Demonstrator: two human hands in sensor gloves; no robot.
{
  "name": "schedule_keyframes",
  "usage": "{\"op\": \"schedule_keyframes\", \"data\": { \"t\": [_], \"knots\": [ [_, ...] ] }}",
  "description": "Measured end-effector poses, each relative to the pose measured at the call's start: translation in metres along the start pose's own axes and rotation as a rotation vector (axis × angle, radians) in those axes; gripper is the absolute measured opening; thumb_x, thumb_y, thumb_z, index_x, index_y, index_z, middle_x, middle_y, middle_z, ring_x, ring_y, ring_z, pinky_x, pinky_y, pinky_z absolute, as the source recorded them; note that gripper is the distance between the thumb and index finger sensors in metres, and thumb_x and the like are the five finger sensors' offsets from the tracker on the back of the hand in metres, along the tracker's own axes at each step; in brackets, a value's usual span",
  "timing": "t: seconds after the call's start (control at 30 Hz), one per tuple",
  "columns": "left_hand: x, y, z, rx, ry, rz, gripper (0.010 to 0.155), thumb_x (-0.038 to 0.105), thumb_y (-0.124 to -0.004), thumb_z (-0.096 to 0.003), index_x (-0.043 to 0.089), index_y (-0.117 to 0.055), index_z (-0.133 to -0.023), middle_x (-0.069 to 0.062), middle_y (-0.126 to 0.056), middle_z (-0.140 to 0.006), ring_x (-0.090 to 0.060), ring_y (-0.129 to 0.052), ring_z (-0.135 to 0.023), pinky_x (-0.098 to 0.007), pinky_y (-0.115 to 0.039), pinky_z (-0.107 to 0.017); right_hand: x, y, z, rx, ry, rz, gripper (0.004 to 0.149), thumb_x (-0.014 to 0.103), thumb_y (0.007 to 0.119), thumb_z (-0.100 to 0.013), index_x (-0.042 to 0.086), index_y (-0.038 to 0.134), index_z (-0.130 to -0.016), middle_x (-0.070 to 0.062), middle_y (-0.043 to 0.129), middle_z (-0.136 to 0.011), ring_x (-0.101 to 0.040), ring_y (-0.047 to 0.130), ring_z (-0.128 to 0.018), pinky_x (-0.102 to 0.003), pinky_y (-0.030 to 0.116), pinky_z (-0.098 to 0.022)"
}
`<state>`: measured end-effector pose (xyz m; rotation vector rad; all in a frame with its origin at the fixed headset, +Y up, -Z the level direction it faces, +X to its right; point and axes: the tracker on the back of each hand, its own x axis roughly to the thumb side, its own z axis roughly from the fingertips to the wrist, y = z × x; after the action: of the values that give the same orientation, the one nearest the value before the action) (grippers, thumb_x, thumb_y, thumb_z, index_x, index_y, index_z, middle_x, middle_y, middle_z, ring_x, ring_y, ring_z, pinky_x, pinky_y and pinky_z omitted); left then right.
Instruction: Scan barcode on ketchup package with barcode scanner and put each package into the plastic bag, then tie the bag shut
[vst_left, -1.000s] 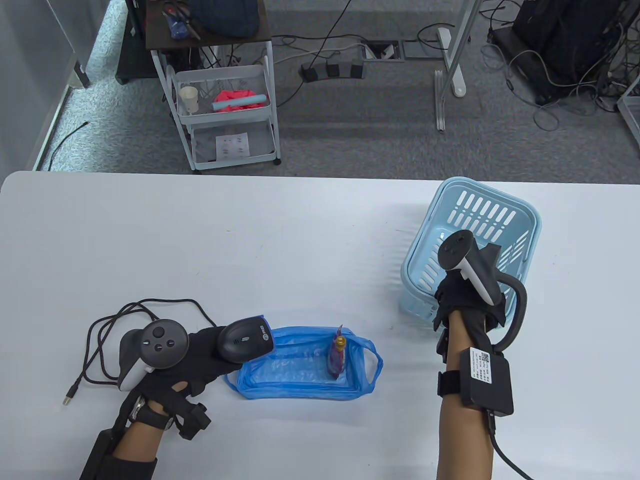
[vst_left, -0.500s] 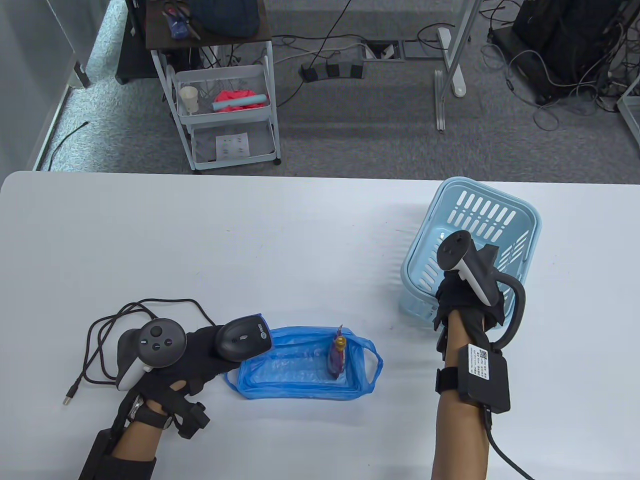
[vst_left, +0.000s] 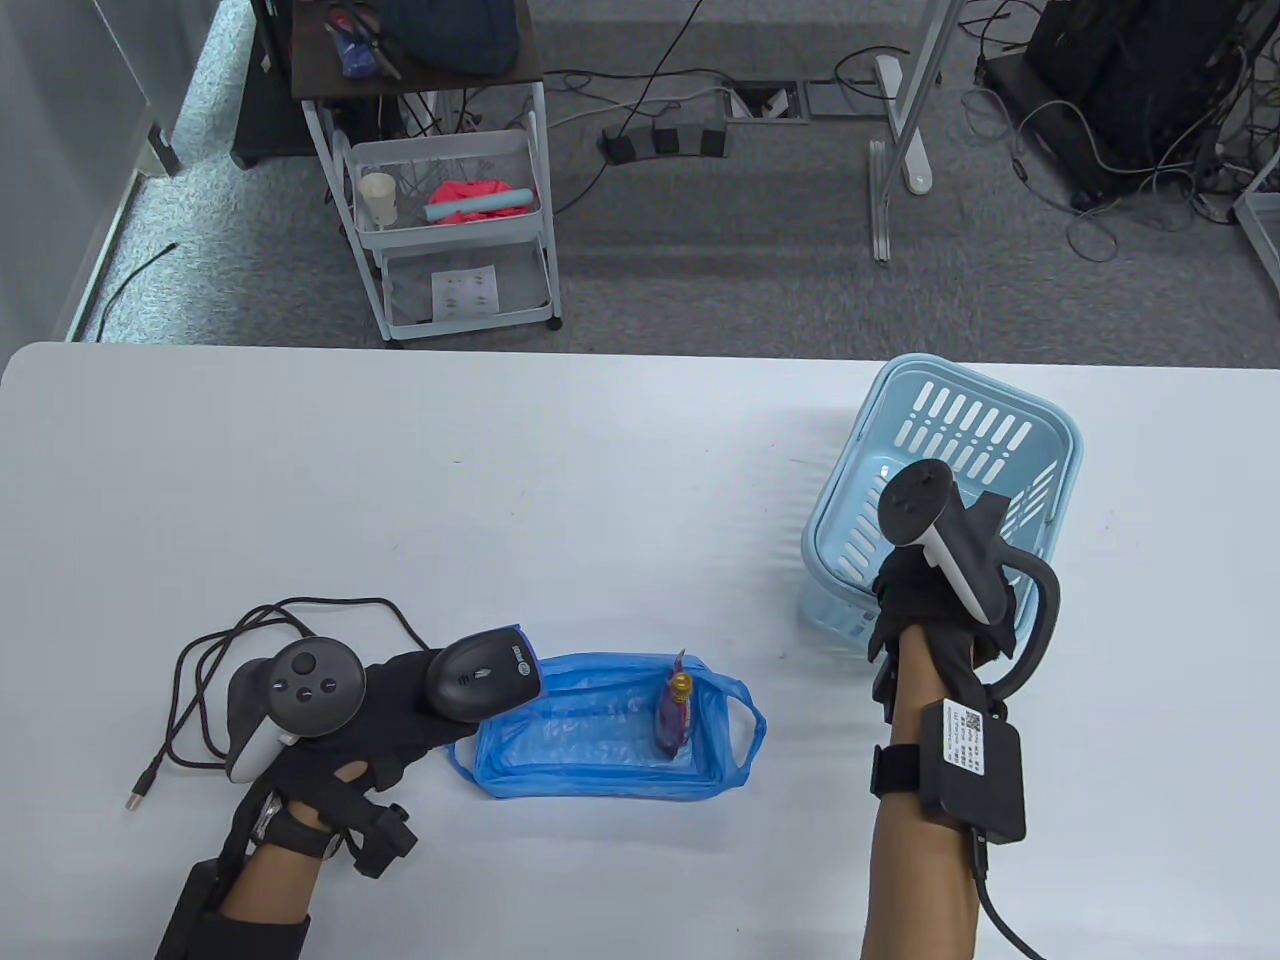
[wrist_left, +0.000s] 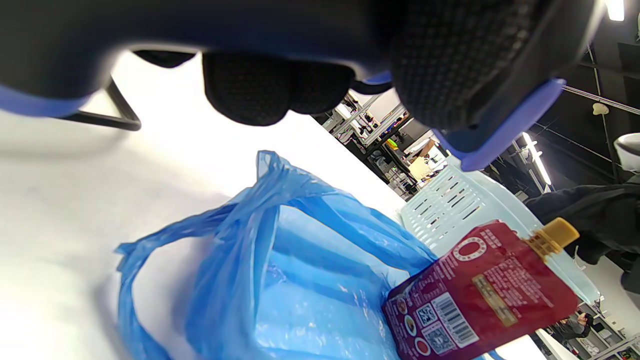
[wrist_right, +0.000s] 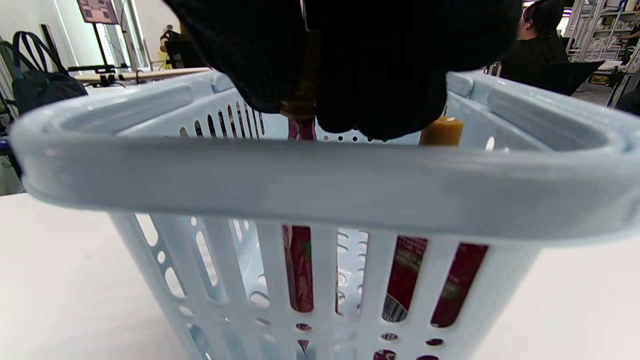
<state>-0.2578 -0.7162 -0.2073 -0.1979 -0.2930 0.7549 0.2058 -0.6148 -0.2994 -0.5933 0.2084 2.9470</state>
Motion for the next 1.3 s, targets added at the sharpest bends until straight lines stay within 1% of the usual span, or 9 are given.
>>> {"op": "schedule_keyframes", "data": {
  "t": [0.27,0.53,0.87,1.07,1.3],
  "knots": [
    [-0.001,0.0,0.001,0.003,0.0,0.008,0.052,0.049,-0.089,-0.0434,0.025,-0.083,-0.089,0.002,-0.09,-0.085,-0.029,-0.099,-0.066,-0.054,-0.077,-0.062,0.0,-0.025,0.017,-0.088,-0.029,-0.07,0.042,0.021,0.08,-0.052,0.017,0.077,-0.094,-0.018,0.083,-0.086,-0.036,0.087,-0.067,-0.041,0.078,-0.042],
    [-0.002,0.001,0.001,0.006,0.005,0.019,0.052,0.049,-0.089,-0.0435,0.025,-0.083,-0.089,0.002,-0.09,-0.085,-0.029,-0.099,-0.066,-0.054,-0.076,-0.062,-0.002,-0.048,0.035,-0.2,-0.057,-0.144,0.042,0.022,0.079,-0.052,0.017,0.077,-0.094,-0.019,0.083,-0.084,-0.036,0.087,-0.066,-0.042,0.078,-0.043],
    [-0.004,0.001,0.001,0.004,0.009,0.02,0.051,0.049,-0.089,-0.0436,0.025,-0.083,-0.089,0.002,-0.09,-0.085,-0.029,-0.099,-0.066,-0.054,-0.077,-0.062,0.004,-0.075,0.063,-0.311,-0.133,-0.199,0.042,0.022,0.079,-0.053,0.017,0.076,-0.094,-0.019,0.083,-0.083,-0.036,0.087,-0.066,-0.042,0.078,-0.042],
    [-0.004,0.001,0.001,0.003,0.008,0.022,0.052,0.049,-0.089,-0.0435,0.025,-0.083,-0.089,0.002,-0.09,-0.085,-0.029,-0.099,-0.066,-0.054,-0.077,-0.062,0.018,-0.083,0.079,-0.344,-0.199,-0.2,0.042,0.022,0.079,-0.053,0.017,0.077,-0.094,-0.019,0.084,-0.083,-0.036,0.087,-0.065,-0.042,0.078,-0.042],
    [-0.005,0.0,0.001,0.001,0.009,0.024,0.052,0.049,-0.089,-0.0435,0.025,-0.083,-0.089,0.002,-0.09,-0.085,-0.029,-0.099,-0.066,-0.054,-0.077,-0.062,0.043,-0.084,0.095,-0.354,-0.304,-0.189,0.042,0.022,0.079,-0.052,0.016,0.077,-0.094,-0.02,0.084,-0.082,-0.036,0.088,-0.065,-0.042,0.078,-0.041]
  ]
}}
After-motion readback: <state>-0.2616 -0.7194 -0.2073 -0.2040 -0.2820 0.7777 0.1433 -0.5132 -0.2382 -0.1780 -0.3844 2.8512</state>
